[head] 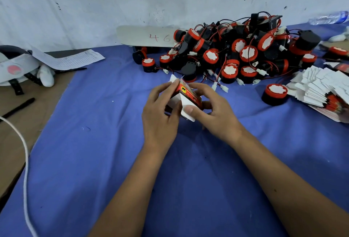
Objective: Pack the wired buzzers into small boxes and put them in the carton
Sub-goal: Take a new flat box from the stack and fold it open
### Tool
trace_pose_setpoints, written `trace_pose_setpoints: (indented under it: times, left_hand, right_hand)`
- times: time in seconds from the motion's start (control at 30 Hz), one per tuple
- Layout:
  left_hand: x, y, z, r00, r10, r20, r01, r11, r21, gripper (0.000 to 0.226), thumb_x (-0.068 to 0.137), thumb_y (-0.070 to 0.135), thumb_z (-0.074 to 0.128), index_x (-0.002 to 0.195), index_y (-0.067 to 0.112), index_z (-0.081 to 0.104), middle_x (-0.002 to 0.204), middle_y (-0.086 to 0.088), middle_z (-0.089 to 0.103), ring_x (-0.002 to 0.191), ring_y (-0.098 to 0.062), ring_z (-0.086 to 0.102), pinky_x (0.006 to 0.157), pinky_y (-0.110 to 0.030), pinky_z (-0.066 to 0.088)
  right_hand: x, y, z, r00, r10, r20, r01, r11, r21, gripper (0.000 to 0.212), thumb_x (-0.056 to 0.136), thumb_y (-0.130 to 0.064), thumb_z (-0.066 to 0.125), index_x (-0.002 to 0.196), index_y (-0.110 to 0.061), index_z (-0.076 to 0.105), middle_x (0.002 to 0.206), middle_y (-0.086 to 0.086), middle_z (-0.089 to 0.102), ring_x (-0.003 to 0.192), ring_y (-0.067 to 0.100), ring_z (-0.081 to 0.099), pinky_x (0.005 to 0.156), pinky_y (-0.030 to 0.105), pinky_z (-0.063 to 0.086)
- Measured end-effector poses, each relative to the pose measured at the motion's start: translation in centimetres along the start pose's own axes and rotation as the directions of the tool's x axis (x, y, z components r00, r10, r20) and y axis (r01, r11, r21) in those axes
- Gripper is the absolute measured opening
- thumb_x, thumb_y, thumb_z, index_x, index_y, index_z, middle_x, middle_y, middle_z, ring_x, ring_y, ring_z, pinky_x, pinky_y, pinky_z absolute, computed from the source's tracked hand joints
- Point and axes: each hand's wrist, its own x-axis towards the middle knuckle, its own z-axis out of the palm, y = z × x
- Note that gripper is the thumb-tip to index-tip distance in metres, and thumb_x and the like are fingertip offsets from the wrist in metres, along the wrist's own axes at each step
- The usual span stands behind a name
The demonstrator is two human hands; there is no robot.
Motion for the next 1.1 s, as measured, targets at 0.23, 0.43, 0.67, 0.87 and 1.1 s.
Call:
trace_pose_setpoints:
  times: [0.23, 0.43, 0.67, 0.87, 1.1]
  left_hand:
    - [-0.2, -0.1, 0.4, 0.966, -0.194, 0.172, 0.244, 0.904, -0.352, 0.073, 0.087, 0.003, 0.075, 0.149, 0.034, 0.053, 0.140, 0.008, 0.060, 0.093, -0.013, 0.074, 0.078, -0.026, 0.060]
    - [-0.6, 0.2, 1.0, 0.938, -0.093, 0.334, 0.190, 0.944, -0.271, 0.084, 0.086, 0.018, 0.075, 0.154, 0.050, 0.036, 0.140, 0.023, 0.057, 0.114, -0.007, 0.066, 0.081, -0.018, 0.056]
    - [-0.7, 0.5, 1.2, 0.975, -0.069, 0.213, 0.104, 0.982, -0.157, 0.069, 0.092, 0.021, 0.066, 0.152, 0.042, 0.039, 0.145, 0.021, 0.051, 0.122, -0.015, 0.058, 0.092, -0.038, 0.057]
    - [-0.7, 0.8, 1.1, 0.947, -0.117, 0.300, 0.180, 0.964, -0.195, 0.083, 0.095, 0.018, 0.066, 0.154, 0.059, 0.024, 0.143, 0.006, 0.056, 0.111, -0.027, 0.066, 0.066, -0.049, 0.064]
    - [-0.7, 1.2, 1.1, 0.948, -0.068, 0.309, 0.164, 0.941, -0.295, 0.065, 0.100, 0.008, 0.058, 0.148, 0.046, 0.037, 0.129, 0.013, 0.064, 0.088, -0.024, 0.077, 0.060, -0.039, 0.064]
  right_hand:
    - [0.5, 0.2, 0.1, 0.984, 0.118, -0.130, -0.100, 0.986, 0.137, 0.037, 0.086, -0.051, 0.073, 0.117, -0.037, 0.057, 0.100, -0.017, 0.068, 0.072, 0.010, 0.068, 0.050, 0.024, 0.052]
    - [0.4, 0.1, -0.1, 0.961, 0.268, -0.072, -0.228, 0.911, 0.344, 0.051, 0.077, -0.061, 0.073, 0.111, -0.024, 0.064, 0.089, 0.000, 0.069, 0.060, 0.012, 0.058, 0.044, 0.028, 0.044]
    - [0.2, -0.1, -0.2, 0.973, 0.204, 0.111, -0.232, 0.856, 0.462, 0.055, 0.080, -0.049, 0.074, 0.117, -0.011, 0.062, 0.082, -0.001, 0.063, 0.055, 0.007, 0.048, 0.045, 0.026, 0.037]
    - [0.0, -0.2, -0.5, 0.974, 0.187, 0.126, -0.225, 0.847, 0.482, 0.054, 0.078, -0.051, 0.075, 0.115, -0.013, 0.063, 0.082, 0.000, 0.067, 0.055, 0.010, 0.050, 0.041, 0.023, 0.035]
    - [0.0, -0.3, 0.4, 0.983, 0.181, 0.038, -0.184, 0.940, 0.286, 0.045, 0.077, -0.062, 0.071, 0.106, -0.028, 0.064, 0.090, 0.010, 0.069, 0.064, 0.014, 0.060, 0.046, 0.025, 0.042]
